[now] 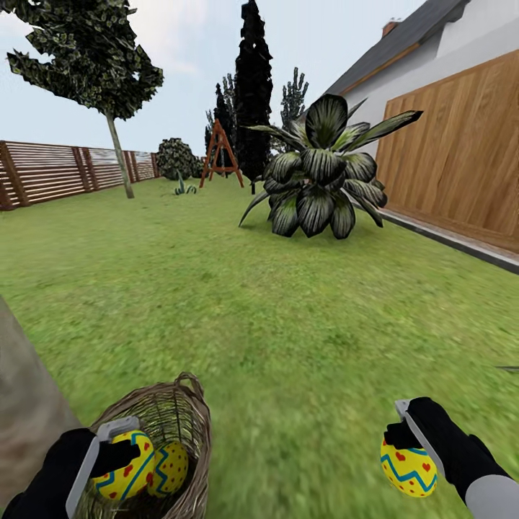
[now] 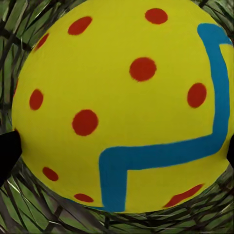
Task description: Take the three Easter eggs out of the wicker basket on the lawn in the garden, then place them on the lawn next to a single tree (choose any tree) so that all three eggs are next to the same tree and none are left in the basket.
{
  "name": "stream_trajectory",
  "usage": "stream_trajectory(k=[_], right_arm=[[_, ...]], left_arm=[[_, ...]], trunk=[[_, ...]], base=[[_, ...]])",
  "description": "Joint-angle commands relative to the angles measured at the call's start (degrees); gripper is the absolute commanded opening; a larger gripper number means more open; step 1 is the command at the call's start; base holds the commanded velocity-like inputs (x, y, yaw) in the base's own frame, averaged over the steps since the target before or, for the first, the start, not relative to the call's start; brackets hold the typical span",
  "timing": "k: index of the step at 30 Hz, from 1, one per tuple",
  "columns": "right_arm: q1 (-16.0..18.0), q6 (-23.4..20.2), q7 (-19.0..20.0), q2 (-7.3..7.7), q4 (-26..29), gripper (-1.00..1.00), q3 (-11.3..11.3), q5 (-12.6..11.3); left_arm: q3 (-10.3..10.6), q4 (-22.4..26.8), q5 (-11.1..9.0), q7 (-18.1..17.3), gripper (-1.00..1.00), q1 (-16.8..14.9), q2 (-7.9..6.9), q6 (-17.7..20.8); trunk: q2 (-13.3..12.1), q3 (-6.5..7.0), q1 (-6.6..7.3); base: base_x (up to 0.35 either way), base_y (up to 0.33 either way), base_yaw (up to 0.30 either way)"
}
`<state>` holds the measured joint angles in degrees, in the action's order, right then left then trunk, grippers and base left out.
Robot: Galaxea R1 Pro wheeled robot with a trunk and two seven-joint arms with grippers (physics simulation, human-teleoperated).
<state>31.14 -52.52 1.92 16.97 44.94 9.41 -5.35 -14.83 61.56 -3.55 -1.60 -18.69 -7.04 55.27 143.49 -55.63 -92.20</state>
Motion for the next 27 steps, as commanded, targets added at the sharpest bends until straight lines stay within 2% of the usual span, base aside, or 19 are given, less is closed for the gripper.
stream_trajectory(k=[1,7,17,20,27], right_arm=[[0.0,-0.2,-0.2,0.08,0.1,-1.0,0.3,-0.5],[0.0,-0.2,-0.2,0.08,0.1,-1.0,0.3,-0.5],[0.0,-0.2,-0.2,-0.01,-0.3,-1.0,0.4,-0.5],[0.1,-0.2,-0.3,-0.6,-0.3,-1.0,0.6,-0.5],[0.0,-0.2,-0.3,-0.8,-0.3,-1.0,0.6,-0.5]], left_arm=[[-0.1,0.1,-0.3,-0.4,-1.0,0.0,0.01,0.3],[0.0,0.1,-0.3,-0.7,-1.0,0.0,0.01,0.1],[0.1,0.0,-0.3,-0.7,-1.0,0.0,0.36,0.0],[0.0,0.1,-0.3,-0.5,-1.0,0.0,0.36,0.0],[0.1,0.0,-0.5,-0.5,-1.0,0.0,0.38,-0.1]], trunk=[[0.0,0.17,0.04],[-0.1,1.5,0.19],[-0.2,3.71,0.45],[-0.2,4.38,0.52],[-3.0,5.64,2.06]], base=[[0.0,0.0,0.0],[-0.138,0.0,0.0],[-0.005,0.0,0.0],[0.0,0.0,0.0],[-0.04,-0.018,0.0]])
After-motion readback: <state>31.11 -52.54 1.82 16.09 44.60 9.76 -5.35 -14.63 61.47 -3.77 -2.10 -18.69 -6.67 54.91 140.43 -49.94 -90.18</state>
